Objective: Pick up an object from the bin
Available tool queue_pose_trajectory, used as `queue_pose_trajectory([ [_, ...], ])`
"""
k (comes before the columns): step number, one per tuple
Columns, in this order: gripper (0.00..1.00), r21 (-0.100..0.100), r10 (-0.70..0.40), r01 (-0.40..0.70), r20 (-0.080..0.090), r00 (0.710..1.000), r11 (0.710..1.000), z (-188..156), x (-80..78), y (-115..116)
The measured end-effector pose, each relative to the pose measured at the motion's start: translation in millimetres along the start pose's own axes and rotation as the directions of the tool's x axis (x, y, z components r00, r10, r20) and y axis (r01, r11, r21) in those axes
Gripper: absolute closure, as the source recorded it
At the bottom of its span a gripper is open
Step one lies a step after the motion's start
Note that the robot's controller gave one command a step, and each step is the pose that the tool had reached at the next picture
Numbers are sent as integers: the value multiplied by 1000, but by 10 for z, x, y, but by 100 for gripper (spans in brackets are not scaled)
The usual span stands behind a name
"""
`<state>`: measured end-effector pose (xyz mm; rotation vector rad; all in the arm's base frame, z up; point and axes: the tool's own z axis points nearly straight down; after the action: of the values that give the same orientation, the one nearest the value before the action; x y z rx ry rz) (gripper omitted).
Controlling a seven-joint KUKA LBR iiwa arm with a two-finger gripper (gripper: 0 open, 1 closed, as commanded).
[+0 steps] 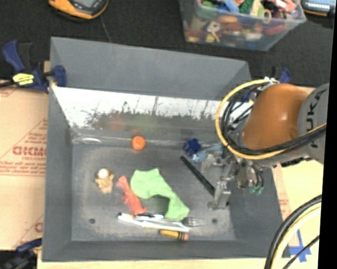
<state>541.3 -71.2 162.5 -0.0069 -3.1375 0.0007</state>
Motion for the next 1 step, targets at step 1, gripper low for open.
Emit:
queue_pose_trajectory([
  [1,0,1,-3,3,8,1000,1000,-45,-15,4],
])
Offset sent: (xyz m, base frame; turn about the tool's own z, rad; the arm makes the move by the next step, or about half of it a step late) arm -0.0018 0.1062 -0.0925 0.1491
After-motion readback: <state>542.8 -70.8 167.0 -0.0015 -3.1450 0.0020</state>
